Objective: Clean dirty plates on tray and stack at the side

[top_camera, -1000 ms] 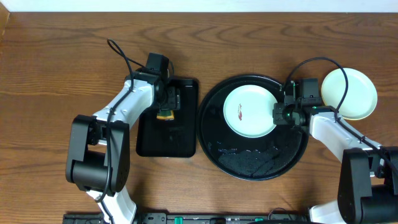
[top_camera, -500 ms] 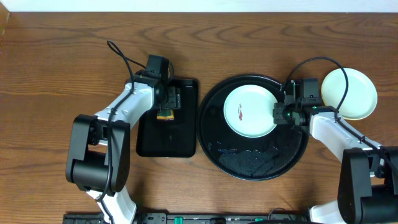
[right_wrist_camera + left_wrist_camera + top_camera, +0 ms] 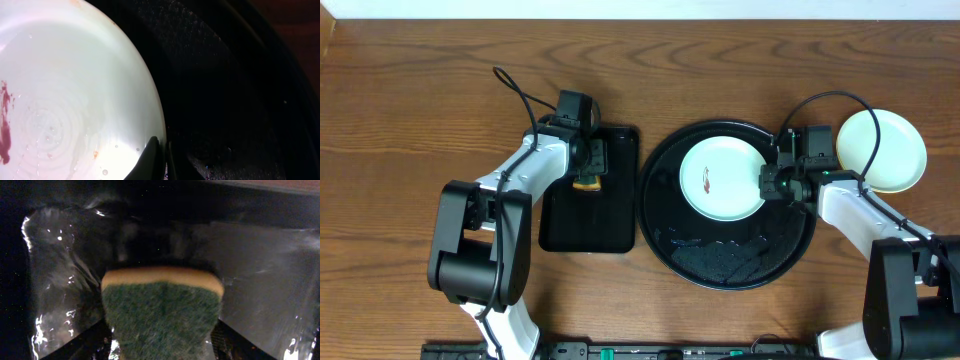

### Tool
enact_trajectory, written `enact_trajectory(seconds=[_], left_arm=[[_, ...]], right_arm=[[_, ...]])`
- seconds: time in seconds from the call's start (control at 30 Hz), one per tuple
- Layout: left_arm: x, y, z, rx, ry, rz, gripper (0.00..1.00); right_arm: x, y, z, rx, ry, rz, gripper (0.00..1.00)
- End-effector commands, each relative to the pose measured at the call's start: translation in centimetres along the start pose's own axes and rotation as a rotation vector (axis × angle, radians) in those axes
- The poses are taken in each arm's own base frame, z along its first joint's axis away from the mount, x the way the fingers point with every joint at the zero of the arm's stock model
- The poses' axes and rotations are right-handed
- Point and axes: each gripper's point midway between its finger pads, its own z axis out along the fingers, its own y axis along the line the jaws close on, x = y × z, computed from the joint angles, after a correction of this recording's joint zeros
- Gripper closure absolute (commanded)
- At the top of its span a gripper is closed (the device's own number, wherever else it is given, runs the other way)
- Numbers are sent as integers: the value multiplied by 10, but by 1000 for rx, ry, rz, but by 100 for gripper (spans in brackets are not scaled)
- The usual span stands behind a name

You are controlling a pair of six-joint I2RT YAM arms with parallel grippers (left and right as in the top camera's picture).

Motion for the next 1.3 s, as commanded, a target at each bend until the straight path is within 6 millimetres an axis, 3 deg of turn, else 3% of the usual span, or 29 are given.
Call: enact_trajectory(seconds=[0.0,0.1,0.13,0.17,0.2,0.23,0.27,0.37,0.47,0.5,0.57,0.6,0.67,0.7,0.73,0.77,0.93,1.27], left_arm=[[16,7,5,-26,59,0,36],[22,8,5,-33,85,0,92],[22,9,5,-33,87,0,92],[23,9,5,-34,87,0,90],[23,9,5,-34,88,-1,72],[23,9,5,-35,90,-1,37],[25,9,5,-36,96,-1,23],[33,12,4,-45,129,-2,25],[44,15,2,-58,175,-4,37],[46,15,1,-61,185,-4,44],[49,16,1,-63,195,-4,70],[49,16,1,-64,195,-4,74],[48,16,1,-63,190,-3,73],[46,15,1,-61,183,-4,62],[44,15,2,-58,174,-3,46],[41,14,2,-55,162,-3,37],[31,11,4,-43,122,-1,35],[31,11,4,-44,123,-2,35]], right_arm=[[7,-3,5,9,19,-1,95],[6,-3,5,9,18,-1,94],[6,-3,5,9,15,-1,94],[6,-3,5,8,15,-1,94],[6,-3,5,8,15,-1,95],[6,-3,5,8,15,-1,94],[6,-3,5,8,15,-1,94],[6,-3,5,8,15,-1,94],[6,-3,5,8,15,-1,94],[6,-3,5,8,15,-1,94],[6,-3,5,8,15,-1,94],[6,-3,5,8,14,-1,93],[4,-3,5,8,10,-2,83],[4,-3,5,8,7,-3,77],[3,-3,5,8,4,-3,75],[2,-3,5,7,-1,-4,74],[1,-3,5,7,-4,-4,76],[7,-3,6,9,14,-1,87]])
